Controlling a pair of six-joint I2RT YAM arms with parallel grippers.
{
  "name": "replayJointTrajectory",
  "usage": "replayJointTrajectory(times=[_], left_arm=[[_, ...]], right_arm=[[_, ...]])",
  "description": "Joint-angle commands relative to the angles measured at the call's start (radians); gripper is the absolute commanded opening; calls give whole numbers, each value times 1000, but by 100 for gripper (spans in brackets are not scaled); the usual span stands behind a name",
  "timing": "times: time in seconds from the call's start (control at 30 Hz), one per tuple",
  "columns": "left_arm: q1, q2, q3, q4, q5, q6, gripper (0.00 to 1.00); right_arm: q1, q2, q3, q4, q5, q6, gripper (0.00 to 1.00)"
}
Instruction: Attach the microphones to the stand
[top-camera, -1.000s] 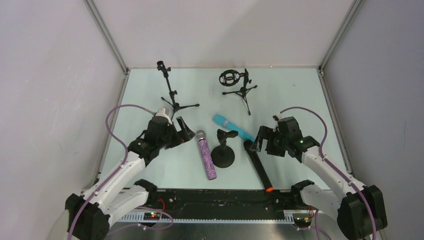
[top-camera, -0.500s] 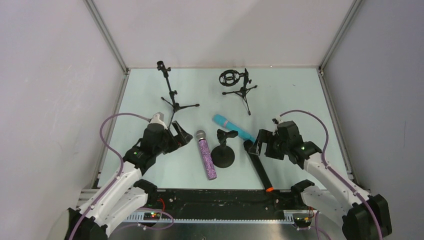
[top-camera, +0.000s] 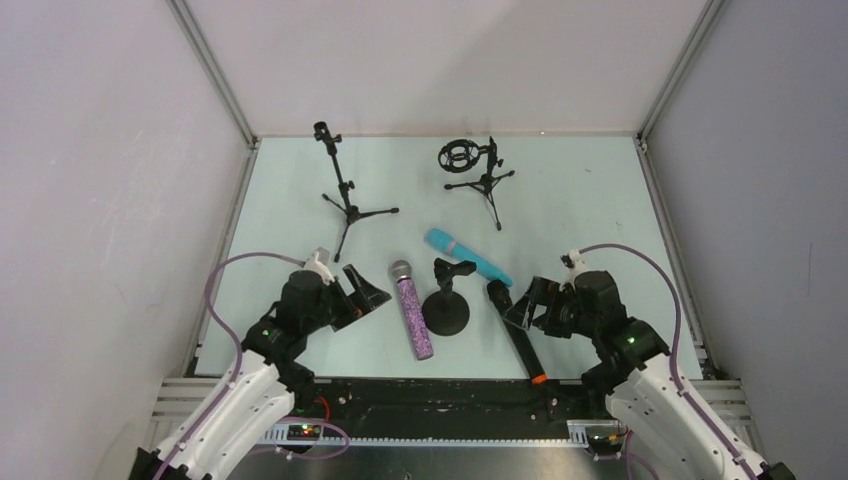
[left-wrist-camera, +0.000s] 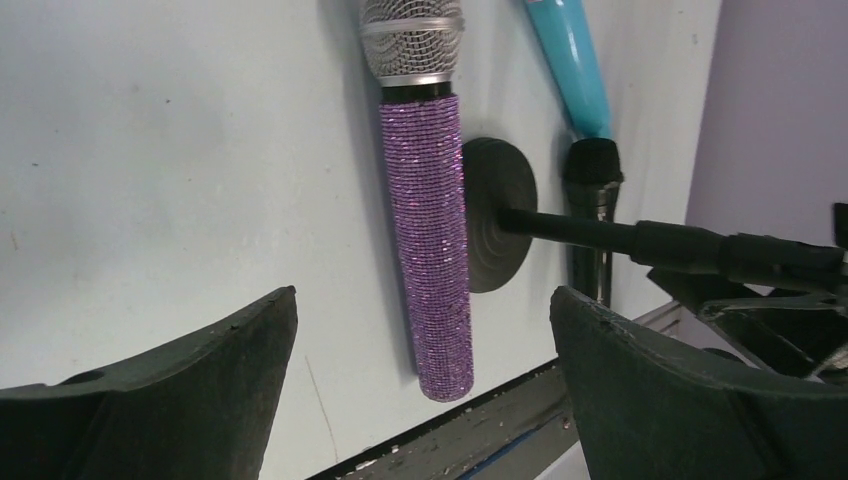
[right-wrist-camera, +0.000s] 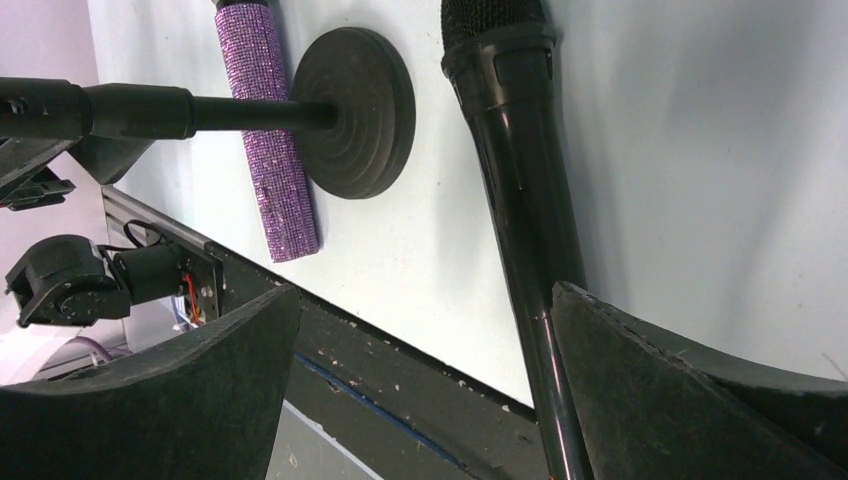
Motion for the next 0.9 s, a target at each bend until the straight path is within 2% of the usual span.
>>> replayJointTrajectory(times=[0.0,0.17,0.4,0.67,0.87], left_arm=[[8,-54,-5,21,32,-37,100],[8,-12,2,22,29,10,100],[7,87,74,22,-65,149,100],[8,48,132,22,-112,247,100],[7,59,175,22,-78,306,100]], right_arm=[[9,-45,-15,-39,23,47,100],[12,-25,-24,-47,34,45,100],[13,12,-17,-53,15,39,100],[14,98,-21,-28,-25,35,100],[25,128,-20,-40,-56,34,100]])
